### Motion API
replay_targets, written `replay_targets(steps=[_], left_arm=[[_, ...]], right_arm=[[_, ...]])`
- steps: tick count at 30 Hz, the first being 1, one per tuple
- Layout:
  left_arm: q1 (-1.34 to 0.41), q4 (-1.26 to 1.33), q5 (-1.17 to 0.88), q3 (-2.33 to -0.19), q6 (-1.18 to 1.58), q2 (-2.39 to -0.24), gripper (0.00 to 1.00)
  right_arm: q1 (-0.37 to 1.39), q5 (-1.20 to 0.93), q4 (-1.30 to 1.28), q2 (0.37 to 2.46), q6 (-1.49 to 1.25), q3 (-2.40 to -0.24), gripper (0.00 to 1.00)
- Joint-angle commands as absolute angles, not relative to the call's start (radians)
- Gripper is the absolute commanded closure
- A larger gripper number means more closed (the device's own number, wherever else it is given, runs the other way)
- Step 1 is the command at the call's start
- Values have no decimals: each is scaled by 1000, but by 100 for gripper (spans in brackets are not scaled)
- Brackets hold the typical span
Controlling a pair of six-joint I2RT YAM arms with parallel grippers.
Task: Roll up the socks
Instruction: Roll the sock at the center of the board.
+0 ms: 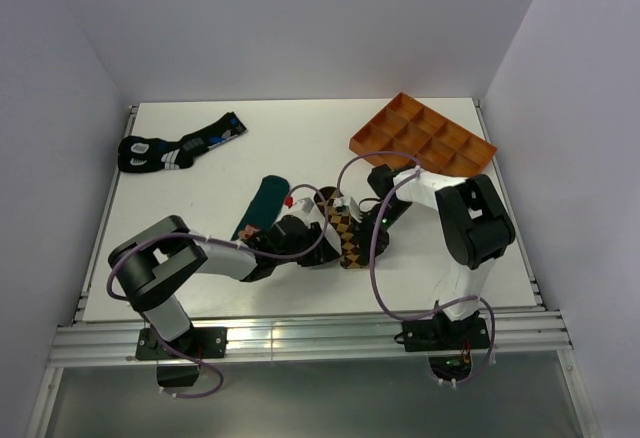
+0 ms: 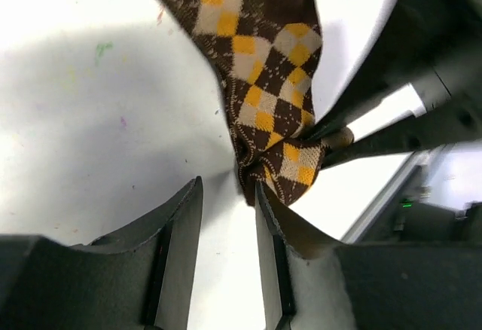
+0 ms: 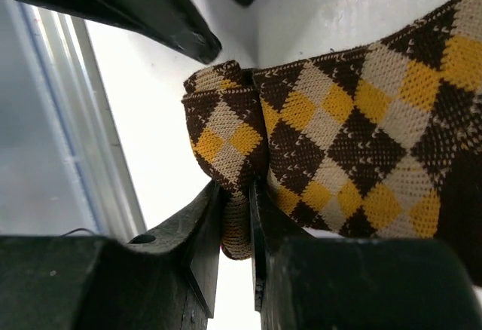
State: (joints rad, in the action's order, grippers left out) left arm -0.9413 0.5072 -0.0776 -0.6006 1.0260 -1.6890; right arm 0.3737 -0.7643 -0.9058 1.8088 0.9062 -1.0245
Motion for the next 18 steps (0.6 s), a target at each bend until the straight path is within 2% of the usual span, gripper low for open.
replay_targets(steps=[1, 4, 8, 11, 18], left_arm=[[-982, 610, 47, -583, 803, -1626, 61], [-1015, 698, 57, -548, 688, -1608, 60], [-1025, 816, -34, -554, 571, -1624, 58], [-1026, 810, -106, -604, 505, -1675, 58], [-1026, 848, -222, -652, 454, -1770, 48]], right_arm=[[364, -707, -989, 1876, 920, -1049, 95], [362, -716, -1040, 1920, 922, -1084, 95], [359, -744, -1091, 1986, 928, -1138, 95], [353, -750, -1111, 2022, 920, -1166, 95], [330, -764, -1138, 2068, 913, -1203, 95]])
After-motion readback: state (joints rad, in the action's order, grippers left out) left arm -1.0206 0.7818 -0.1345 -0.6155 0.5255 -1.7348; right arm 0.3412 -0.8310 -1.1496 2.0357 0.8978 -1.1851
